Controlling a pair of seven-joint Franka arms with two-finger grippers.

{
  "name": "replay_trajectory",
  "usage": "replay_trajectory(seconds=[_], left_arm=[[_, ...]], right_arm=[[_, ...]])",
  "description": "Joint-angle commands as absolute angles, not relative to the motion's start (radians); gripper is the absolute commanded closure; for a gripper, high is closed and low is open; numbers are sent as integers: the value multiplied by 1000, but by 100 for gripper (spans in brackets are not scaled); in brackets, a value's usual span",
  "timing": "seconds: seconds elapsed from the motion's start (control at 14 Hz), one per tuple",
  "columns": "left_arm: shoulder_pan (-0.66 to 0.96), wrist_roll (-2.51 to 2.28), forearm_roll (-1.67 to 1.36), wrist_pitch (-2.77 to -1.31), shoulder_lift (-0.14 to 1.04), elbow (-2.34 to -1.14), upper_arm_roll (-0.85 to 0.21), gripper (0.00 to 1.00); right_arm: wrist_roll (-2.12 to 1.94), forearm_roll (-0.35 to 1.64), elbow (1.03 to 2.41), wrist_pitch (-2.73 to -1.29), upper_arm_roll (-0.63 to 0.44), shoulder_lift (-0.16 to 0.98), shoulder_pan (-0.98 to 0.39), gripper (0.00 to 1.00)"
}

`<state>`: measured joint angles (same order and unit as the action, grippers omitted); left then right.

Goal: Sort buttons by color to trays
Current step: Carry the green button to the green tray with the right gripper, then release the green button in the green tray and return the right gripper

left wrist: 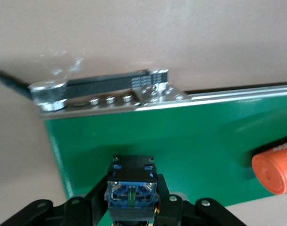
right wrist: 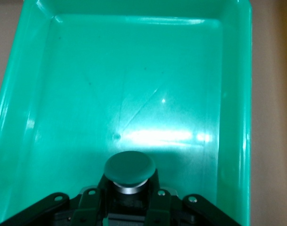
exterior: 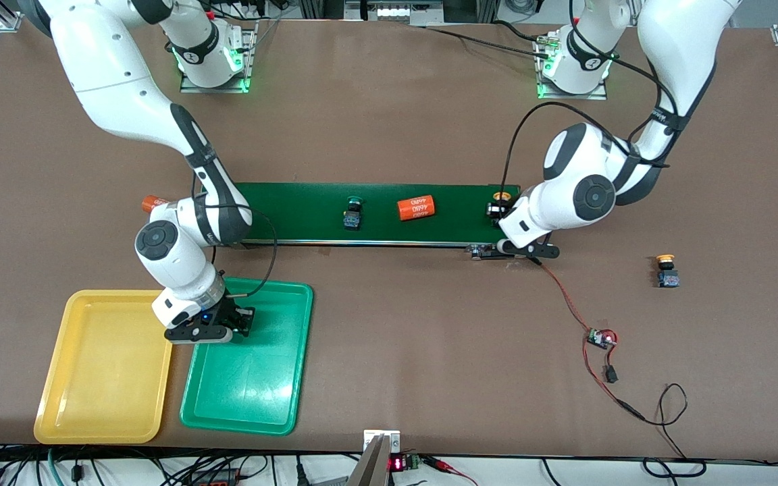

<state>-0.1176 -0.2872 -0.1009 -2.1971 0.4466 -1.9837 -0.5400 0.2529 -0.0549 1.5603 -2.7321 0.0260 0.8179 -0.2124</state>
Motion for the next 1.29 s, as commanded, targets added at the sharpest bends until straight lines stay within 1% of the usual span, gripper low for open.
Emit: replay_trajectory(seconds=[0.0,0.07,0.29,0.36,0.43,0.5,0.57,0.72,0.93,1.07,1.22], left_arm=[[-123,-287,-121,-2221,453,-1973,-543,37],[-123,-281,-121,-2217,445,-1985,-543,0],[-133,-287,-121,-2188,393,-1982,-543,0],[-138,-287,-118,-2156,367,-1979,-542,0],[-146,-287,-111,-2125,339,-1976,-535,0],[-162,-288,-109,-2094,312,-1976,-526,0],[-172,-288,-109,-2073,298,-1976,-503,0],[-176,-287,-107,-2052,282,-1976,-416,0],[-195,-282,-16,-2054,284,-1979,-284,0],[-195,-281,78,-2072,313,-1977,-218,0],[-196,-275,241,-2152,331,-1979,-167,0]], right_arm=[[242,-63,1523,-2738,17,835,-222,46],[251,-58,1526,-2738,15,834,-224,10],[256,-52,1531,-2738,17,825,-230,8],[250,-51,1532,-2735,17,813,-238,2],[247,-49,1548,-2724,17,784,-245,0],[248,-49,1581,-2697,15,740,-256,0],[250,-49,1626,-2630,2,673,-276,0],[277,-49,1718,-2472,-26,522,-322,0],[304,-51,1807,-2314,-25,352,-324,0],[307,-52,1845,-2223,-6,269,-319,0],[319,-55,1917,-2151,56,178,-284,0]])
